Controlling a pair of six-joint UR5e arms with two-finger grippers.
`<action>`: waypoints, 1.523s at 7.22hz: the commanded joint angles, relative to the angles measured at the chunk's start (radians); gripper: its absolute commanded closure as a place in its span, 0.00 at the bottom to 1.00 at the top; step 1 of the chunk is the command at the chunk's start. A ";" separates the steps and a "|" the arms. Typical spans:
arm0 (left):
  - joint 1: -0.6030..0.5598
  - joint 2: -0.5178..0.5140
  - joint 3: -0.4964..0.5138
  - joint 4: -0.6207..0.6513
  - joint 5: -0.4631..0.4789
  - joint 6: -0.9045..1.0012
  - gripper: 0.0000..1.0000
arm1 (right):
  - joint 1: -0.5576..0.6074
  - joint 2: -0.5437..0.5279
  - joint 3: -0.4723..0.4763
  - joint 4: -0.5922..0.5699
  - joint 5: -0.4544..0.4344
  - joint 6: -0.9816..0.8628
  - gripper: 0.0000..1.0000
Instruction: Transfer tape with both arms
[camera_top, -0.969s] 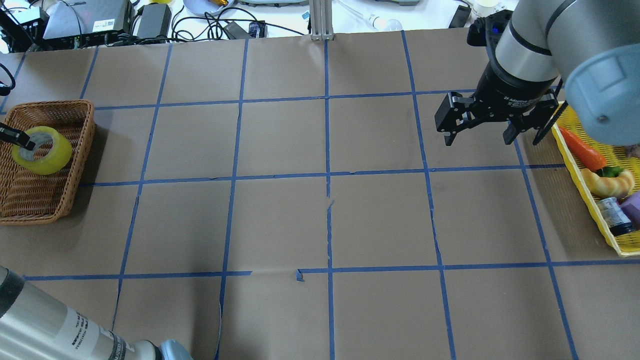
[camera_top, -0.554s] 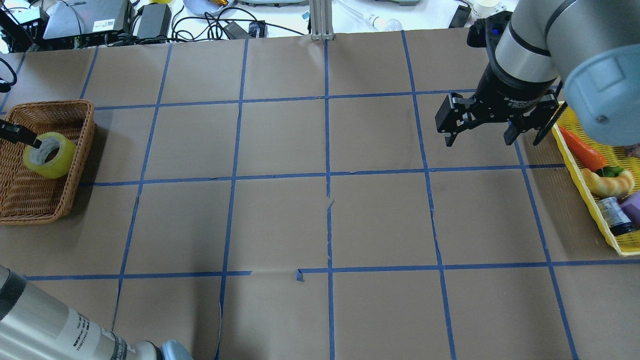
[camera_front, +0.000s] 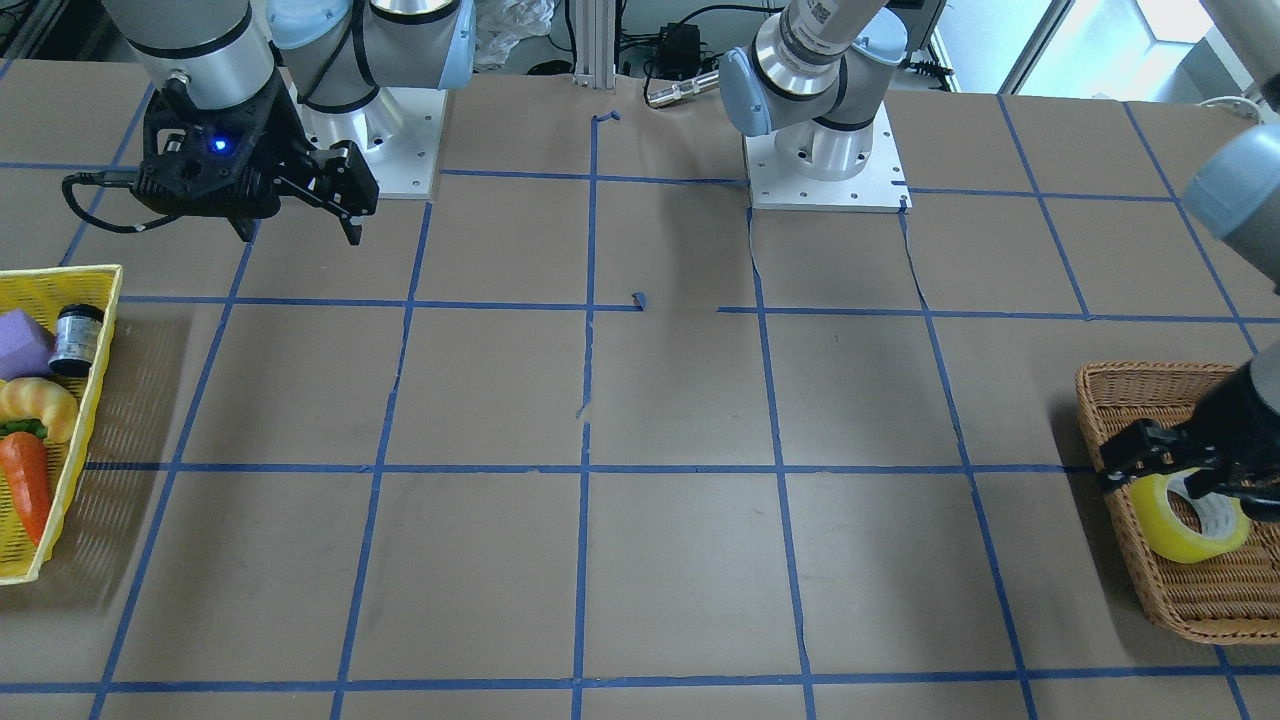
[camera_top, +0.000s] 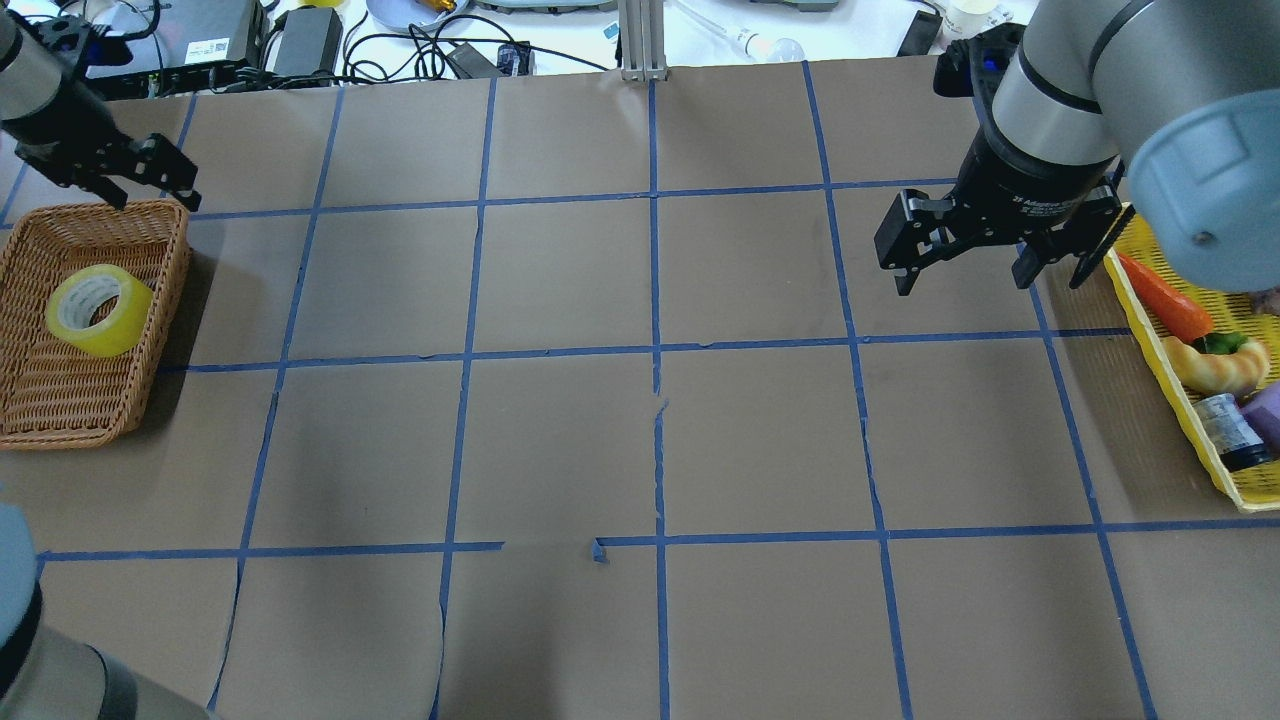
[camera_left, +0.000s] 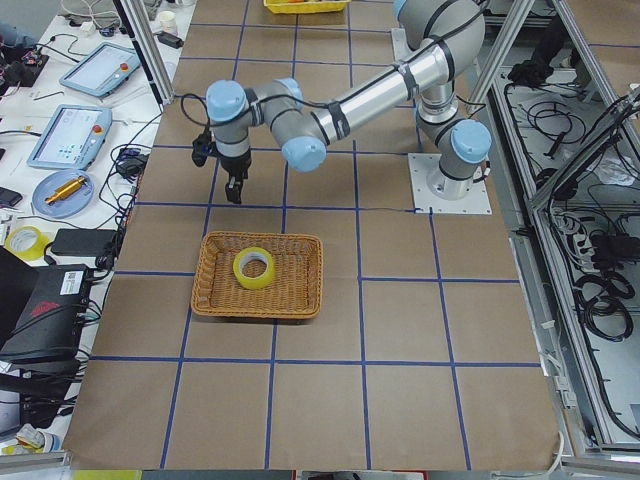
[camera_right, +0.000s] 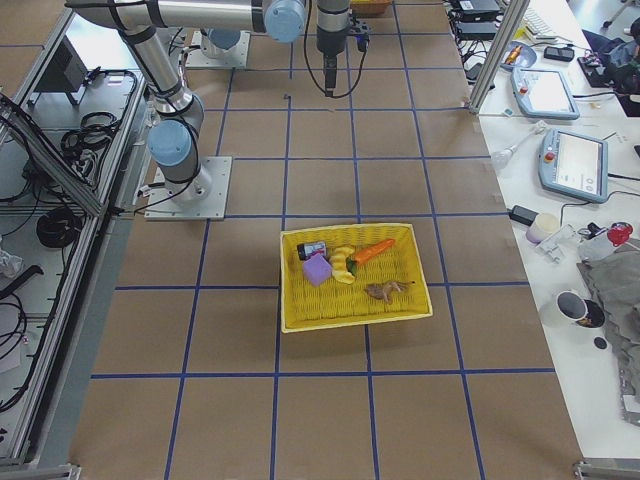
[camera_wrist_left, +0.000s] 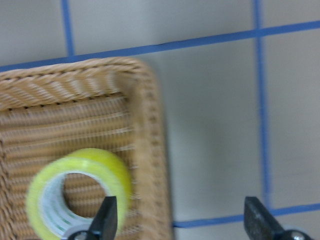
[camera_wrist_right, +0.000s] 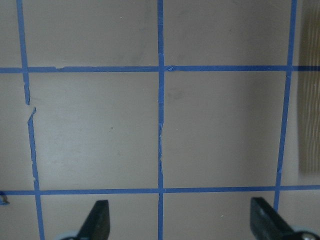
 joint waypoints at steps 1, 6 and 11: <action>-0.241 0.108 -0.012 -0.034 0.012 -0.246 0.05 | -0.001 -0.002 -0.001 0.001 -0.001 -0.009 0.00; -0.366 0.327 -0.052 -0.324 0.012 -0.423 0.03 | 0.000 -0.004 0.007 0.001 0.008 -0.010 0.00; -0.341 0.340 -0.081 -0.280 0.007 -0.424 0.00 | 0.000 -0.002 0.007 0.000 0.014 -0.079 0.00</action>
